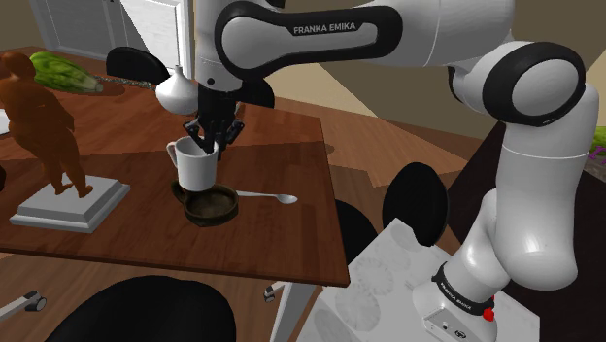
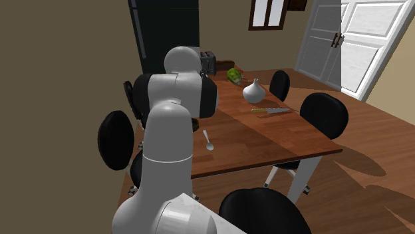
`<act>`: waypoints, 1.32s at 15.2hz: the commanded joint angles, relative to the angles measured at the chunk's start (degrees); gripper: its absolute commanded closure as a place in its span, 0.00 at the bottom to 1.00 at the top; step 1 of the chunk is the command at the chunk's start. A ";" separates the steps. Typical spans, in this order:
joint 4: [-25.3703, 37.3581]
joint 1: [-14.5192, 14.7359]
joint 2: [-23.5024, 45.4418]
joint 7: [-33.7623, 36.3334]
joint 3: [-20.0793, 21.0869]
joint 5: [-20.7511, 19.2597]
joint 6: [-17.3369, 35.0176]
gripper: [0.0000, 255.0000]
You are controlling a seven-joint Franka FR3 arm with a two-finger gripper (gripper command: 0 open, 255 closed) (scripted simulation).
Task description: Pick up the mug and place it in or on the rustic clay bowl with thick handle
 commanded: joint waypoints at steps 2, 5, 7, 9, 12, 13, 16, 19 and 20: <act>-0.04 0.00 0.00 0.00 0.00 0.00 0.07 1.00; -0.03 0.00 0.00 0.00 0.00 0.00 0.07 0.00; -0.02 0.01 0.01 0.01 0.00 -0.01 0.07 0.00; -0.02 0.01 0.01 0.01 0.00 -0.01 0.07 0.00; 3.04 -0.03 -0.53 -0.09 0.05 0.13 -3.52 0.00; 4.78 -0.01 -0.66 -0.12 0.07 0.16 -5.38 0.00; 6.22 0.00 -0.71 -0.14 0.08 0.18 -6.87 0.00; 6.24 0.01 -0.69 -0.14 0.08 0.18 -6.87 0.00; 6.24 0.01 -0.69 -0.14 0.08 0.18 -6.87 0.00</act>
